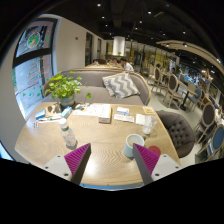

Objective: Pour water

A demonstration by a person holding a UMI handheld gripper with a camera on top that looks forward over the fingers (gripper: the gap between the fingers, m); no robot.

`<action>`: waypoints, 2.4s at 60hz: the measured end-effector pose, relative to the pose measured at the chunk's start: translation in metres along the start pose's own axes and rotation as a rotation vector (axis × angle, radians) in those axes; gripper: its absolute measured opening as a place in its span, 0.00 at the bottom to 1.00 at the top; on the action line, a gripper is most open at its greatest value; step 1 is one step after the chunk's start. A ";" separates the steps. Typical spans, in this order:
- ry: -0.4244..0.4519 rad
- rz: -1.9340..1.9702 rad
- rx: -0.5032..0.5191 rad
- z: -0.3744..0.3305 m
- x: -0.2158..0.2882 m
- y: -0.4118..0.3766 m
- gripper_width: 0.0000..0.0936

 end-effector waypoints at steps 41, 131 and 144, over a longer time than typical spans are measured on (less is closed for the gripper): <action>-0.008 0.047 0.130 0.099 -0.098 -0.182 0.92; -0.002 1.482 0.818 0.119 0.101 -0.078 0.45; -0.094 1.890 0.974 0.134 0.096 -0.026 0.45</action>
Point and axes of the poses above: the point between the fingertips, and its own axes, seen from behind it with the camera up: y to the right, x up, z forward, the way the camera looks, the point moved 1 cm from there along -z, backward, against the way the camera looks, and after that the axes turned 14 degrees about z, right-handed, at the moved point
